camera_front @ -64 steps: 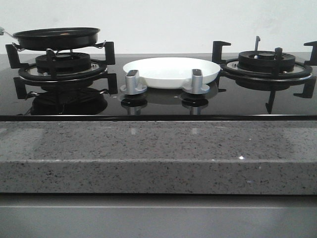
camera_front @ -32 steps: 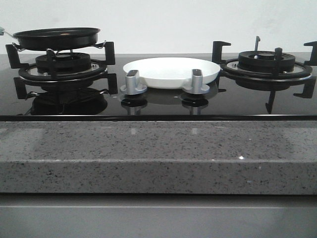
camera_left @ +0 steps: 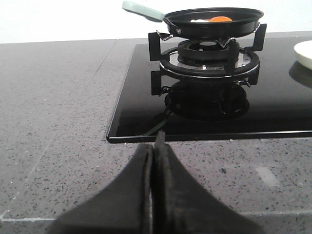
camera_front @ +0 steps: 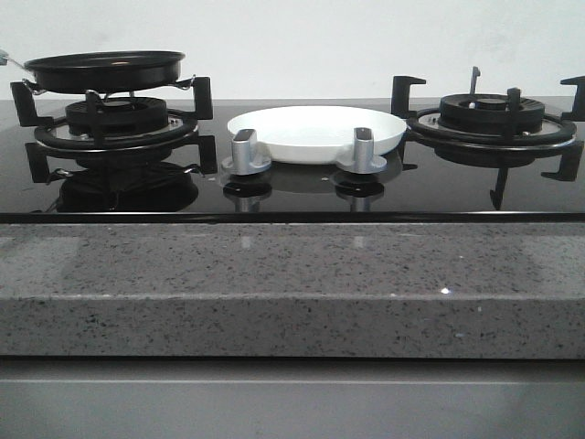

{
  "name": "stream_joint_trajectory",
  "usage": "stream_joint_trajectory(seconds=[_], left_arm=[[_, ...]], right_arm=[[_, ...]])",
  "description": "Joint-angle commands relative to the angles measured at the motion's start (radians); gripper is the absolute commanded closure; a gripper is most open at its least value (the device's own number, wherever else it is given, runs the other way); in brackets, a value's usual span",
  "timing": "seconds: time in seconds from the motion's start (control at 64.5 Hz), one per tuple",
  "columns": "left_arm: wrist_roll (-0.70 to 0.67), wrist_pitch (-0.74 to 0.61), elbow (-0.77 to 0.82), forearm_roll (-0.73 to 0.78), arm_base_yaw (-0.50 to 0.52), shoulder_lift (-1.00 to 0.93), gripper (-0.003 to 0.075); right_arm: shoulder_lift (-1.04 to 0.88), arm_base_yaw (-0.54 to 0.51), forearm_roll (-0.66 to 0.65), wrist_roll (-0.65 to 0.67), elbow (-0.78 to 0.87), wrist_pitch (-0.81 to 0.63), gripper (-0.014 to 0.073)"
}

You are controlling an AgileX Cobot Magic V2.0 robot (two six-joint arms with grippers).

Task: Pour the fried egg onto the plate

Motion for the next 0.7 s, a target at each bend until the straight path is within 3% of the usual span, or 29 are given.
stream_joint_trajectory(seconds=[0.0,0.372,0.543,0.683], left_arm=[[-0.01,-0.086,0.005,-0.006,0.003,-0.017,0.0739],[-0.01,-0.167,0.005,-0.006,0.003,-0.017,0.0739],[-0.015,-0.253,0.003,-0.018,0.003,-0.017,0.074],[-0.027,-0.224,-0.066,-0.087,0.003,-0.007,0.074]], right_arm=[[-0.021,-0.005,-0.007,-0.002,-0.004,-0.077,0.0654],[-0.021,-0.005,-0.007,-0.002,-0.004,-0.087,0.0654],[-0.021,-0.005,-0.007,-0.002,-0.011,-0.175,0.0654],[-0.019,-0.005,-0.007,-0.002,-0.103,-0.093,0.0654]])
